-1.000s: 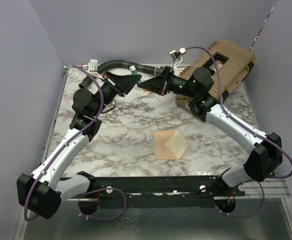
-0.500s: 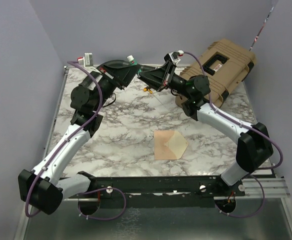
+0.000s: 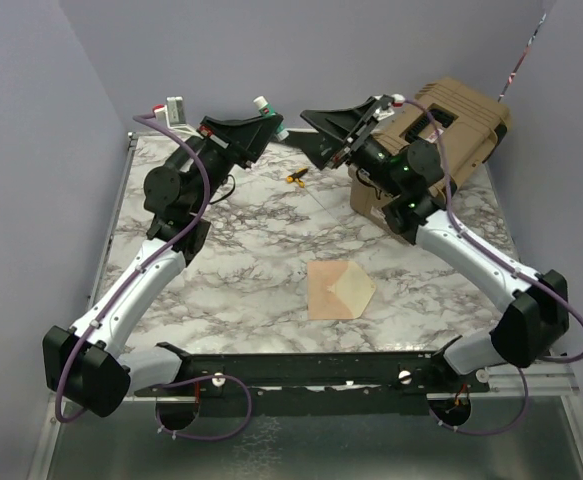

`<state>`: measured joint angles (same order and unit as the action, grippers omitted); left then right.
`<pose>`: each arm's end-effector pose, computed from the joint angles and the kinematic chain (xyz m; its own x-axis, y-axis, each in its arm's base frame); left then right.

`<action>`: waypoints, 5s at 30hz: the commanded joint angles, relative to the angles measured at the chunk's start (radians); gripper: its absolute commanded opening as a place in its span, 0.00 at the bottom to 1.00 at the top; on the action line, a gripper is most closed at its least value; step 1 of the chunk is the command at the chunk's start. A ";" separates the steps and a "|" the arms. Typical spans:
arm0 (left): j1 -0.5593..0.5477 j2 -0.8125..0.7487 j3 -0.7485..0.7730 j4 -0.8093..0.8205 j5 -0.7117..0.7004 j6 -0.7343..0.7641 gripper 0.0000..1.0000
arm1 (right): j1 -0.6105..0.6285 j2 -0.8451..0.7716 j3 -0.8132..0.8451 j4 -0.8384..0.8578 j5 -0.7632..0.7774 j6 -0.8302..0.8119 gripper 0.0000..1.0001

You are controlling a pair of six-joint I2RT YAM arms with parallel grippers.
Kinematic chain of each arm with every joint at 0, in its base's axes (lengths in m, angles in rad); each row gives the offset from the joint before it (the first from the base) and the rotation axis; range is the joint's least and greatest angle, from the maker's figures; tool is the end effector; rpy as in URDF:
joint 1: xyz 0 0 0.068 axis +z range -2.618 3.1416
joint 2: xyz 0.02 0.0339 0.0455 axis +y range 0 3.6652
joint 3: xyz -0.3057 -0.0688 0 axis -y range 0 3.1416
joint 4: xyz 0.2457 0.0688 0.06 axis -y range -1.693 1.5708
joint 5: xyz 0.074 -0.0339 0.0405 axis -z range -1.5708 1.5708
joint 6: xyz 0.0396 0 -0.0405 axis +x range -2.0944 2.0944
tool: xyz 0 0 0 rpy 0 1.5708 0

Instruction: Place the letter into the envelope and seal it

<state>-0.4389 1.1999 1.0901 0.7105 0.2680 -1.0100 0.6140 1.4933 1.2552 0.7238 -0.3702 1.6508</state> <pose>0.2241 -0.1168 0.4945 -0.2423 -0.7883 -0.5655 0.7564 0.2115 -0.6190 0.2756 0.2118 0.4704 -0.8266 0.5543 -0.0977 -0.3165 -0.3143 0.8950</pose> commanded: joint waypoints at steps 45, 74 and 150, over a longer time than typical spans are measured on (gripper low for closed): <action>0.001 -0.007 -0.025 -0.089 -0.029 -0.061 0.00 | 0.257 -0.074 0.015 0.000 0.393 -1.899 0.20; 0.006 -0.056 -0.072 0.053 0.159 0.042 0.00 | 0.006 -0.163 -0.283 0.293 0.041 -0.204 0.01; 0.006 -0.098 -0.078 0.063 0.084 -0.009 0.00 | 0.114 -0.221 -0.095 -0.112 0.063 -1.135 0.01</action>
<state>-0.4450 1.1385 1.0134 0.6685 0.3244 -1.0283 0.8001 1.3251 1.2064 0.5293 -0.1848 0.1406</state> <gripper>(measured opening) 0.123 0.083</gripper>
